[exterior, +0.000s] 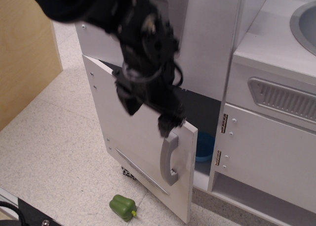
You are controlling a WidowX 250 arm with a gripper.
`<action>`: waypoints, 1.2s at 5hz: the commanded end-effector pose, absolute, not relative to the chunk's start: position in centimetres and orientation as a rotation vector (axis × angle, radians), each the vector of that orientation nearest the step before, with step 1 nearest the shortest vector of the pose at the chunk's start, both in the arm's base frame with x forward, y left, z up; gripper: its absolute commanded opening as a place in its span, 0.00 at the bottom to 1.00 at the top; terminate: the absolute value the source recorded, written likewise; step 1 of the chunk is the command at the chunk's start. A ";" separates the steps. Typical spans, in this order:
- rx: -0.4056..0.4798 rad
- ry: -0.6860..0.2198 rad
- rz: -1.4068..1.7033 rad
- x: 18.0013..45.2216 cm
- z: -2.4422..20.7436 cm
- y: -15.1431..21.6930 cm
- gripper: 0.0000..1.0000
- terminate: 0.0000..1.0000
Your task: Open low fridge
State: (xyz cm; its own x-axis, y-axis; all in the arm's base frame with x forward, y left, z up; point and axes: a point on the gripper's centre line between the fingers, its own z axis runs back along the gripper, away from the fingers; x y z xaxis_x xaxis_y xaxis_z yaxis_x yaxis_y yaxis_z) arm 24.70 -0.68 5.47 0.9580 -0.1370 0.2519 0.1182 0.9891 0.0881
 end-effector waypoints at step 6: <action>0.066 -0.240 -0.111 28.9 -0.7 -2.0 1.00 0.00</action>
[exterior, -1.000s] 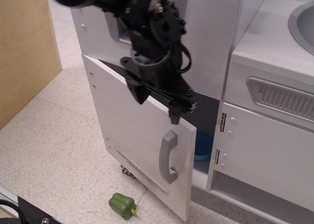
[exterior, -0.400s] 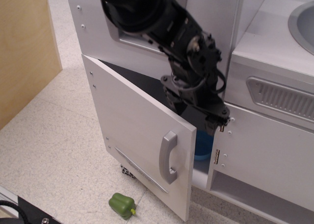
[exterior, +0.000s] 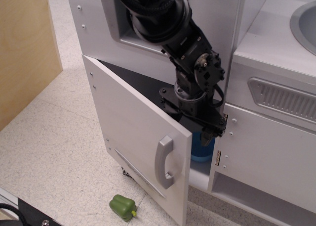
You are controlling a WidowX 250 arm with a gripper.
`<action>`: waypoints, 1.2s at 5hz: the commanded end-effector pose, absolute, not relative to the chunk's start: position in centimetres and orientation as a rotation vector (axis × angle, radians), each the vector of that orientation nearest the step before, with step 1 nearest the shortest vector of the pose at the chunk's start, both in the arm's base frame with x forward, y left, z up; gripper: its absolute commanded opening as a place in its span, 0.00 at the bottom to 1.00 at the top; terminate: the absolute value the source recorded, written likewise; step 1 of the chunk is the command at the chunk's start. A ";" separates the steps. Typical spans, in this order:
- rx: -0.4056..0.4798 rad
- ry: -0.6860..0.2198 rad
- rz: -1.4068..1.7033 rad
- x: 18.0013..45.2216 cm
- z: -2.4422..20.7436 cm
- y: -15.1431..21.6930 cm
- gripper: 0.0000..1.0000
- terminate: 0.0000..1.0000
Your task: Open low fridge
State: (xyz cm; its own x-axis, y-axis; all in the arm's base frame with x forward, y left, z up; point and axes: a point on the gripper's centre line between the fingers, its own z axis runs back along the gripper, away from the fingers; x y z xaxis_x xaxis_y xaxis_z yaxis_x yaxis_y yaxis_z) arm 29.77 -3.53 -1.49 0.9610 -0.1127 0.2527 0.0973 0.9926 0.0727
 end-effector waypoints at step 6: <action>0.306 -0.242 -0.159 21.6 -1.2 11.3 1.00 0.00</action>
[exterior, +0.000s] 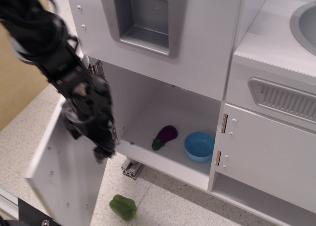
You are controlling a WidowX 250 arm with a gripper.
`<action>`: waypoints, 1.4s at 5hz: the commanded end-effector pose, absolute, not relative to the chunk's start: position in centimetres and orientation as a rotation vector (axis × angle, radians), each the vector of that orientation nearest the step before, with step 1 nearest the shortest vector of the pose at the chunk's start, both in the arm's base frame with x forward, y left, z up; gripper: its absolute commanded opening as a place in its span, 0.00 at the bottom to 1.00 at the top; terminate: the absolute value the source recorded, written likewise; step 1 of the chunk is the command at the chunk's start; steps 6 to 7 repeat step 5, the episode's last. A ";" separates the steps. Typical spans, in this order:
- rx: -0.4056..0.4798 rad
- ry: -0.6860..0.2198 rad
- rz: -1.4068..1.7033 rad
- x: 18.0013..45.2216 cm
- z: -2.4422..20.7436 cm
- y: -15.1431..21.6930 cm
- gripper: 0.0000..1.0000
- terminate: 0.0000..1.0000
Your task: Open low fridge
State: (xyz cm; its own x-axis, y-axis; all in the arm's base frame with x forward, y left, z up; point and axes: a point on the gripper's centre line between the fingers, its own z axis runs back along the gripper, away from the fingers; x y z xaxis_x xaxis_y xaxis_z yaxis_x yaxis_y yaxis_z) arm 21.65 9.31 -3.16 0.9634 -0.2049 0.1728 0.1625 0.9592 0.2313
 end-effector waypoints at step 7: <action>0.306 -0.242 -0.159 21.6 -1.2 11.3 1.00 1.00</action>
